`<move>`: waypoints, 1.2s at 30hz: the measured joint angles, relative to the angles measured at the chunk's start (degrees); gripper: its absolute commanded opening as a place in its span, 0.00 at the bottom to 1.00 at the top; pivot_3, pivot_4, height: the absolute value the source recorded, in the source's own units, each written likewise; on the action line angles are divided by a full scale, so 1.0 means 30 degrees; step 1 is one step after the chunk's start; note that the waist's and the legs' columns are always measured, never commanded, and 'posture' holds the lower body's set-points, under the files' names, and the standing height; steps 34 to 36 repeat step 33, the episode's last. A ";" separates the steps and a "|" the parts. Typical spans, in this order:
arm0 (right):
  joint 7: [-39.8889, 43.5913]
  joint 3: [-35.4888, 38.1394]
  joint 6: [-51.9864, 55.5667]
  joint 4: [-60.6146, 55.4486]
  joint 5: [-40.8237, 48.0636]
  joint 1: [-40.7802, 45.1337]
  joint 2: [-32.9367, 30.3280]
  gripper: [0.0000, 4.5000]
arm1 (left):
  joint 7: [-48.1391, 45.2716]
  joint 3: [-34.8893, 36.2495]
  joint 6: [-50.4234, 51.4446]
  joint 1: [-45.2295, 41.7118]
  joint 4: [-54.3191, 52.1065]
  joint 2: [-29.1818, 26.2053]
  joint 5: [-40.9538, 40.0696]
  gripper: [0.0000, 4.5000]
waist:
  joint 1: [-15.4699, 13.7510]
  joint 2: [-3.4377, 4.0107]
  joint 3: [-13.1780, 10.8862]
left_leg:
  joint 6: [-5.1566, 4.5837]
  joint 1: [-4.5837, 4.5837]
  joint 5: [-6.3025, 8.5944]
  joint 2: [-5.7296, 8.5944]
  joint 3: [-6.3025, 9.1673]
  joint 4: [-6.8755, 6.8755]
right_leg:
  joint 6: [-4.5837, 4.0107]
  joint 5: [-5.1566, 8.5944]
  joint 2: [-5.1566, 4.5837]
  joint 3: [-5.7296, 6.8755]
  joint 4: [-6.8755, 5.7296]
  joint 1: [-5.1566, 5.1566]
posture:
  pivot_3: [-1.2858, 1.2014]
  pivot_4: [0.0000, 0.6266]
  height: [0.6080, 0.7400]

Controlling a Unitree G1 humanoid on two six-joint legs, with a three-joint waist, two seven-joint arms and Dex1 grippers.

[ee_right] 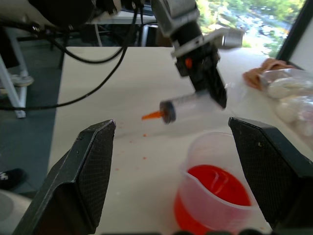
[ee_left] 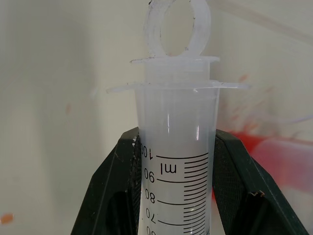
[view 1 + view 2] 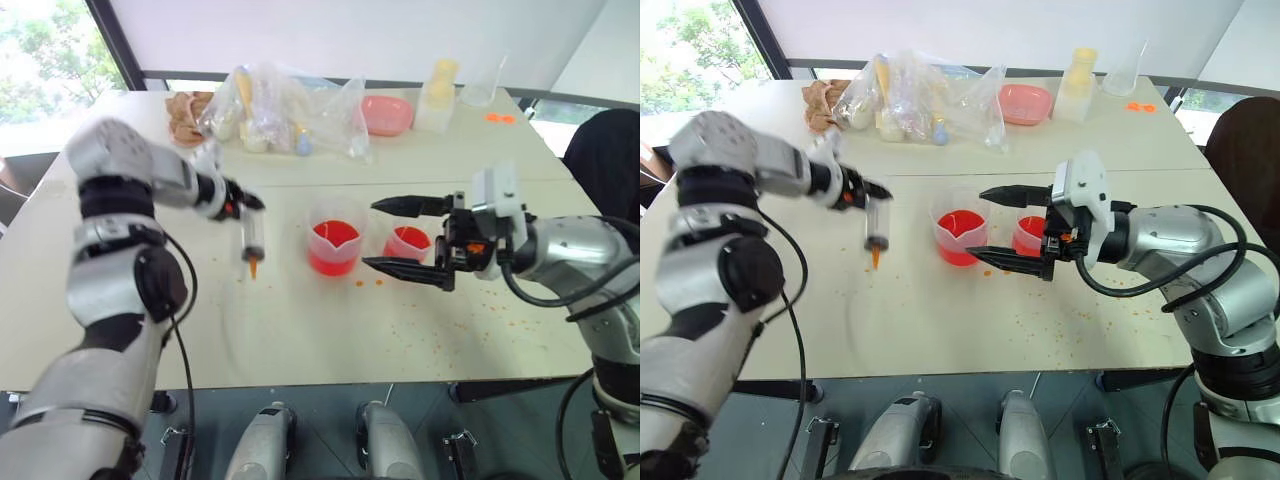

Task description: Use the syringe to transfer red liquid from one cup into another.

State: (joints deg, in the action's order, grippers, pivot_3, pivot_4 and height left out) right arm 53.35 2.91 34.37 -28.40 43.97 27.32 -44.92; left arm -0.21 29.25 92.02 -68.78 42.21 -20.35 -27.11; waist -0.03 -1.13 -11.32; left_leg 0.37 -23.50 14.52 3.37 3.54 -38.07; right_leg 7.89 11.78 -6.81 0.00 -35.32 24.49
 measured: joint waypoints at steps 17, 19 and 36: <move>-0.0191 -0.1073 0.0004 0.0203 -0.0921 0.0022 0.1123 0.87 | 0.7851 0.2888 -0.0001 0.3730 -0.7026 0.2978 -0.5579 0.99 | -0.0179 -0.0005 0.0010 | 0.0033 0.0013 -0.0013 0.0024 -0.0013 0.0013 | -0.0022 -0.0014 0.0004 -0.0008 -0.0012 0.0015 | 0.52 0.24 1.00; -0.0249 -0.1043 0.0006 0.0213 -0.1012 -0.0078 0.1089 0.87 | 0.8174 0.2853 -0.0002 0.3935 -0.7127 0.2791 -0.6371 0.99 | -0.0177 -0.0005 0.0009 | 0.0039 0.0013 -0.0017 0.0024 -0.0011 0.0013 | -0.0022 -0.0014 0.0004 -0.0009 -0.0013 0.0015 | 0.52 0.24 1.00; -0.4066 0.7260 0.2215 -0.0768 0.1802 -0.5202 0.0209 0.87 | -0.3638 -0.4155 -1.1576 1.4001 -2.0402 -0.5882 -0.3332 0.99 | -0.0278 0.0038 0.0036 | 0.0032 0.0022 -0.0013 -0.0020 -0.0050 0.0071 | -0.0146 0.0012 0.0004 -0.0058 0.0077 -0.0002 | 0.52 0.24 1.00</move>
